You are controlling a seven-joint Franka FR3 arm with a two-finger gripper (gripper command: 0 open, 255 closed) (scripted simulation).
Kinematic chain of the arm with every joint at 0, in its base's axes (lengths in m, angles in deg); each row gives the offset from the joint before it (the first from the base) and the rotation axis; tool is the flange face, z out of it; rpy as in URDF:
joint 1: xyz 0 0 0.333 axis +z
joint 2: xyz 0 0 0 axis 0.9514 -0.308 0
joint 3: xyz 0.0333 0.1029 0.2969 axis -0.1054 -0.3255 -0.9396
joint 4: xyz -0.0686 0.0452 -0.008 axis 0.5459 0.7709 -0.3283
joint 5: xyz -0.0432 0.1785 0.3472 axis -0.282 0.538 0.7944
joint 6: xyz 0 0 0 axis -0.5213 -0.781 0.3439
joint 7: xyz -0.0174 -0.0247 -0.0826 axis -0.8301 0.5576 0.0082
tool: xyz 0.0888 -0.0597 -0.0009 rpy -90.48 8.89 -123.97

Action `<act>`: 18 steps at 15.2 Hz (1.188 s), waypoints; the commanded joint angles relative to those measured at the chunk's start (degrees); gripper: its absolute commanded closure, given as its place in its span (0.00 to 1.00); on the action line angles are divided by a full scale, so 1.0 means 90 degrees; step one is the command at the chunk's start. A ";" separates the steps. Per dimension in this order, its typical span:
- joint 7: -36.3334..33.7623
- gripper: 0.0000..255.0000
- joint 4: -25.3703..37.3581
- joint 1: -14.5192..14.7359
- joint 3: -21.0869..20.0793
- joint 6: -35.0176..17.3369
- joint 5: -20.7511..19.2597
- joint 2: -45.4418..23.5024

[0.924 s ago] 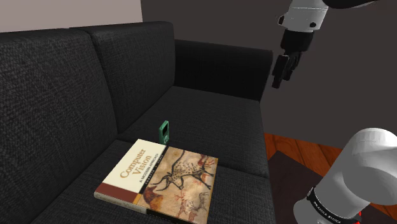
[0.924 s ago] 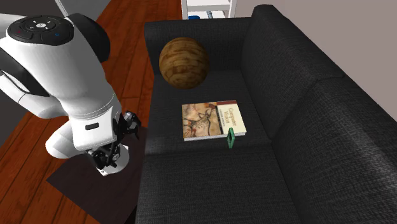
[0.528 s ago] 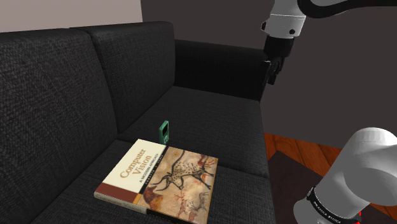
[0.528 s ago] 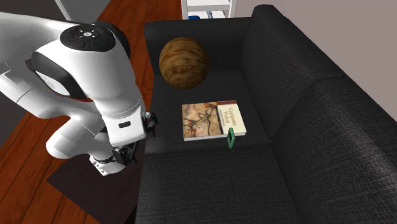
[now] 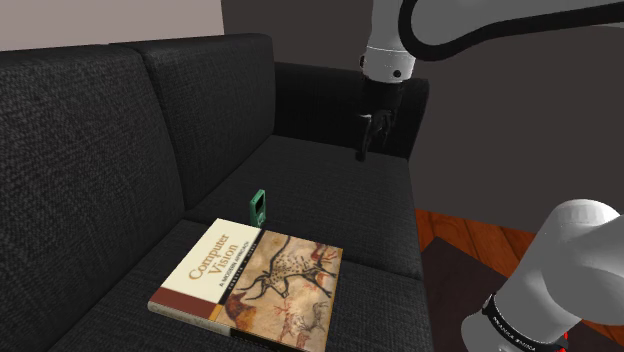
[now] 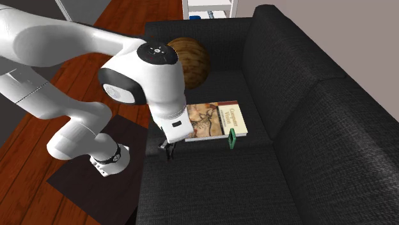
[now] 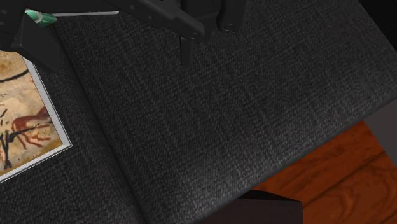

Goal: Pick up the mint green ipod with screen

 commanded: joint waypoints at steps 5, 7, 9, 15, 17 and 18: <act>-0.0308 0.00 0.0588 0.0181 -0.0414 -0.0695 0.0050 -0.1254; -0.0424 0.00 0.0833 0.0239 -0.0548 -0.0876 0.0024 -0.1674; -0.0545 0.00 0.1106 0.0300 -0.0675 -0.1035 -0.0027 -0.2103; -0.0933 0.00 0.2092 0.0521 -0.1001 -0.1364 -0.0313 -0.3430; -0.1064 0.00 0.2480 0.0622 -0.1081 -0.1420 -0.0446 -0.3887; -0.1128 0.00 0.2686 0.0678 -0.1114 -0.1438 -0.0516 -0.4118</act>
